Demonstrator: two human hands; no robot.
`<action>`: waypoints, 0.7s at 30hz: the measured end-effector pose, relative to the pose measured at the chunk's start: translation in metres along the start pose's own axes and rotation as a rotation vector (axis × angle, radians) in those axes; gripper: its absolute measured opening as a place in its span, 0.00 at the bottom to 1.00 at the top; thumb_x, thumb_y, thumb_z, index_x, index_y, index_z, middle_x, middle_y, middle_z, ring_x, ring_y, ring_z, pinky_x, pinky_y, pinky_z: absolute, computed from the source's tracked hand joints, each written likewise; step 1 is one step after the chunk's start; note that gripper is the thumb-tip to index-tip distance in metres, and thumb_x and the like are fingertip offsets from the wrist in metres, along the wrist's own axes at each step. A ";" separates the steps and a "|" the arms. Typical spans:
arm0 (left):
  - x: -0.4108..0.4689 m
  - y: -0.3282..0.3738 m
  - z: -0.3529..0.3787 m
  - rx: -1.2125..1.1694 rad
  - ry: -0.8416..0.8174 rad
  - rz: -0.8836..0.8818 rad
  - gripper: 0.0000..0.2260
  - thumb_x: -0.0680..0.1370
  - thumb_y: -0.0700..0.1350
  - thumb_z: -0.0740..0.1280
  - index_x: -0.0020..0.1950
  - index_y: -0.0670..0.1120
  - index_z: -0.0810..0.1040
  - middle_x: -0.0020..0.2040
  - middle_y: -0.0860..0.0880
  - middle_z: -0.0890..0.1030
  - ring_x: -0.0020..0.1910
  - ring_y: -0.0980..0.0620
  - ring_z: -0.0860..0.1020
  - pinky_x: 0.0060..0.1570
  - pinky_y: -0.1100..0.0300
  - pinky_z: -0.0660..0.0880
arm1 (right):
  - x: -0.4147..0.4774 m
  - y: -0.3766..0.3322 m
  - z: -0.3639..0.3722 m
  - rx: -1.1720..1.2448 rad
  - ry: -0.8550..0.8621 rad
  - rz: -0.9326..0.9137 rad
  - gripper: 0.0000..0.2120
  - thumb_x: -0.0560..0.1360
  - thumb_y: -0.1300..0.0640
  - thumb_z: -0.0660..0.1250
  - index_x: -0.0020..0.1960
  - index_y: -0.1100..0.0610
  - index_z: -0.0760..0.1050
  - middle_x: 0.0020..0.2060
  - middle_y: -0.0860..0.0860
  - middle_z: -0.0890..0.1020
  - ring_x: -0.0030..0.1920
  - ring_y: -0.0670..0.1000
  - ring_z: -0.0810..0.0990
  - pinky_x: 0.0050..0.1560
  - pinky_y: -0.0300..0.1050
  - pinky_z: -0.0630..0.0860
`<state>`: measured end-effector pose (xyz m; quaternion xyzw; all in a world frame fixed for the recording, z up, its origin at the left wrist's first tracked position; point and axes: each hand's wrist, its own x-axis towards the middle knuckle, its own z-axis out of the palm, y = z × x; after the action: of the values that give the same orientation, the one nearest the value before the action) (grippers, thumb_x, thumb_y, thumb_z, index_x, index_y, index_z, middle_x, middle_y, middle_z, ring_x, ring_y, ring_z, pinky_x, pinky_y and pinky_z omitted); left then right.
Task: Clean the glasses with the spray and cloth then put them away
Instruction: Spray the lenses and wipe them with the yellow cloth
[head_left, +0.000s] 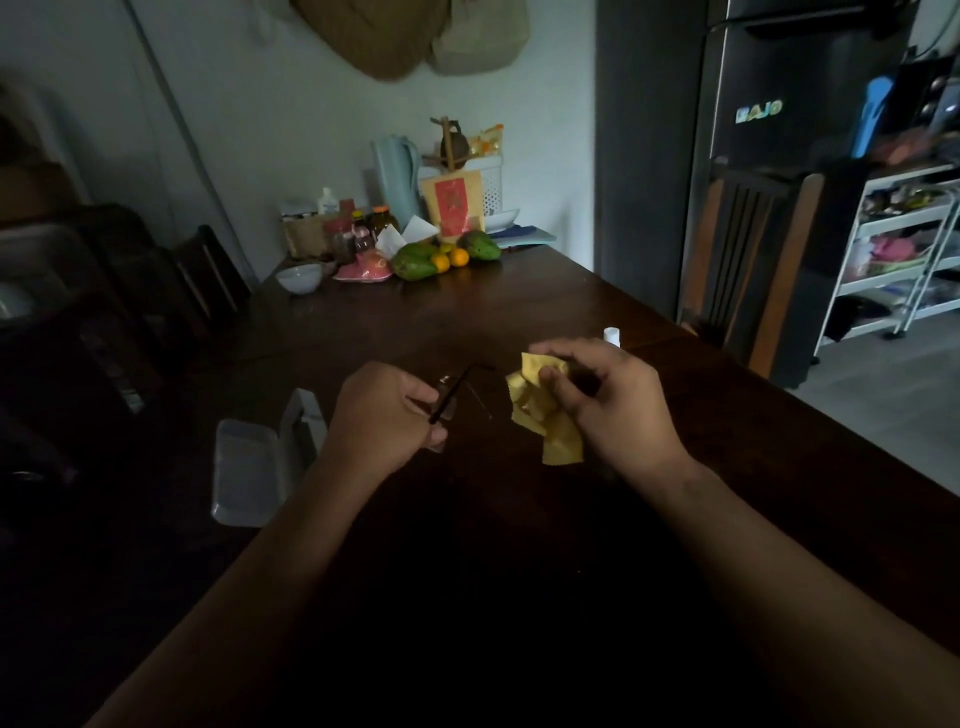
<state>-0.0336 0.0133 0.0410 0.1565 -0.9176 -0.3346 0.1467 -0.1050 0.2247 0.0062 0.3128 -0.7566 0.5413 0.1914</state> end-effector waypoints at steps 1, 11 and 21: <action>0.001 -0.002 -0.001 -0.008 0.006 -0.008 0.14 0.65 0.37 0.78 0.48 0.47 0.84 0.37 0.51 0.84 0.38 0.57 0.82 0.46 0.60 0.78 | 0.000 0.000 0.000 -0.002 -0.004 -0.001 0.14 0.77 0.60 0.70 0.58 0.45 0.81 0.52 0.41 0.82 0.53 0.39 0.79 0.54 0.35 0.76; 0.004 -0.016 -0.002 -0.121 0.047 0.109 0.08 0.67 0.35 0.76 0.41 0.47 0.85 0.33 0.52 0.83 0.26 0.67 0.77 0.28 0.78 0.67 | -0.005 0.002 0.008 -0.068 -0.278 0.012 0.10 0.76 0.60 0.69 0.51 0.47 0.83 0.47 0.43 0.82 0.48 0.37 0.79 0.47 0.24 0.69; 0.011 -0.042 -0.010 -0.130 0.009 0.364 0.18 0.67 0.32 0.74 0.35 0.57 0.82 0.35 0.56 0.85 0.36 0.66 0.80 0.39 0.74 0.72 | -0.005 -0.008 0.026 -0.231 -0.512 0.000 0.35 0.75 0.51 0.68 0.64 0.17 0.55 0.52 0.40 0.82 0.52 0.42 0.80 0.57 0.51 0.79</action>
<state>-0.0320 -0.0275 0.0228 -0.0203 -0.9067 -0.3604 0.2184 -0.0947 0.2001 -0.0002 0.4155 -0.8371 0.3547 0.0284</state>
